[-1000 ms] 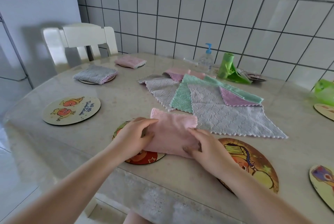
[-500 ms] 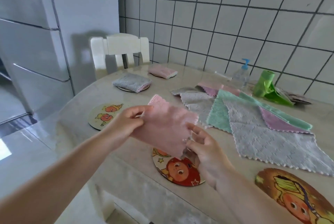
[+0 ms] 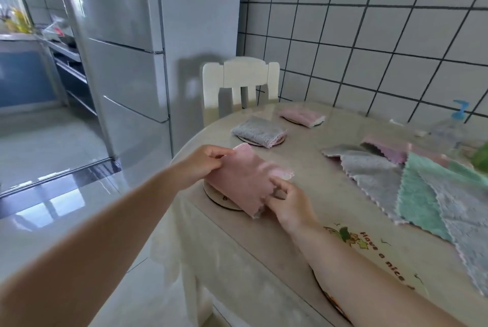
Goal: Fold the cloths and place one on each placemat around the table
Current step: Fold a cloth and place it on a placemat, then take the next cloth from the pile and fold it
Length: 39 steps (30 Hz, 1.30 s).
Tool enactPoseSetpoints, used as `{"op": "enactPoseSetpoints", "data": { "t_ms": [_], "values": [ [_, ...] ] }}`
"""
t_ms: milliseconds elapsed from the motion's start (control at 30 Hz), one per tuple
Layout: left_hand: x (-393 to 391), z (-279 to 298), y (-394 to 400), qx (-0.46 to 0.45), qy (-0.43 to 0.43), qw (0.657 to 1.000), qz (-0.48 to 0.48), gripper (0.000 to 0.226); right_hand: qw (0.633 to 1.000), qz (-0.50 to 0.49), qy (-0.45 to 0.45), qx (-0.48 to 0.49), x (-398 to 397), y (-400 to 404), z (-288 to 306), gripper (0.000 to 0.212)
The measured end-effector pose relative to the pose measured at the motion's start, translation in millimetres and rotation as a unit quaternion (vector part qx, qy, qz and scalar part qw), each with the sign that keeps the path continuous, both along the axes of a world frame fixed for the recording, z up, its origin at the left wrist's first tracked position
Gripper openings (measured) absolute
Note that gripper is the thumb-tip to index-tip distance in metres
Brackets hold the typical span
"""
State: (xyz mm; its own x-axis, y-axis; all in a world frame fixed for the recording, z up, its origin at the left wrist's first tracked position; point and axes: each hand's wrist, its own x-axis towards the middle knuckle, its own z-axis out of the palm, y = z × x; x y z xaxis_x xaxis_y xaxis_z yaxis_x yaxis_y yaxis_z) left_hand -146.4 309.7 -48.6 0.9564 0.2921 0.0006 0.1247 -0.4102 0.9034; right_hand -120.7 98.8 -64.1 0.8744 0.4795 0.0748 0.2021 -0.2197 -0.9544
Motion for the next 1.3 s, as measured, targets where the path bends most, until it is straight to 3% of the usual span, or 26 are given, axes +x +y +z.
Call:
{"op": "enactPoseSetpoints", "data": {
  "t_ms": [133, 233, 333, 433, 567, 667, 733, 867, 1000, 1167, 1300],
  "values": [
    [4, -5, 11, 0.023, 0.014, 1.000, 0.001, 0.050, 0.999, 0.004, -0.031, -0.022, 4, 5, -4, 0.026],
    [4, -5, 14, 0.055, 0.026, 0.998, -0.001, 0.049, 0.998, -0.002, -0.041, -0.055, 8, 6, -5, 0.040],
    [7, -7, 9, 0.182, 0.016, 0.983, 0.001, 0.045, 0.994, -0.036, -0.063, -0.087, 8, 11, -8, 0.046],
    [10, -14, -1, 0.331, -0.049, 0.942, 0.010, 0.042, 0.987, -0.079, -0.100, -0.101, 4, 15, -11, 0.053],
    [11, -23, -18, 0.413, -0.072, 0.907, -0.049, 0.050, 0.932, 0.008, -0.249, -0.263, -5, 19, -7, 0.066],
    [9, -34, -24, 0.465, -0.018, 0.881, -0.081, 0.078, 0.879, 0.063, -0.265, -0.392, -1, 18, -16, 0.064],
    [8, -39, -24, 0.469, 0.014, 0.880, -0.073, 0.086, 0.861, 0.071, -0.253, -0.436, 0, 16, -22, 0.058],
    [7, -39, -29, 0.470, 0.049, 0.880, -0.057, 0.053, 0.850, 0.082, -0.244, -0.460, -1, 13, -21, 0.058],
    [14, -28, -26, 0.456, 0.086, 0.883, -0.070, 0.049, 0.866, 0.095, -0.229, -0.433, 6, 5, -4, 0.060],
    [26, 7, -61, 0.329, -0.047, 0.942, -0.038, 0.032, 0.911, 0.039, -0.274, -0.306, 11, -40, 28, 0.051],
    [38, 30, -129, 0.306, -0.115, 0.939, -0.109, 0.023, 0.917, 0.000, -0.299, -0.265, 20, -95, 41, 0.047]
  ]
}}
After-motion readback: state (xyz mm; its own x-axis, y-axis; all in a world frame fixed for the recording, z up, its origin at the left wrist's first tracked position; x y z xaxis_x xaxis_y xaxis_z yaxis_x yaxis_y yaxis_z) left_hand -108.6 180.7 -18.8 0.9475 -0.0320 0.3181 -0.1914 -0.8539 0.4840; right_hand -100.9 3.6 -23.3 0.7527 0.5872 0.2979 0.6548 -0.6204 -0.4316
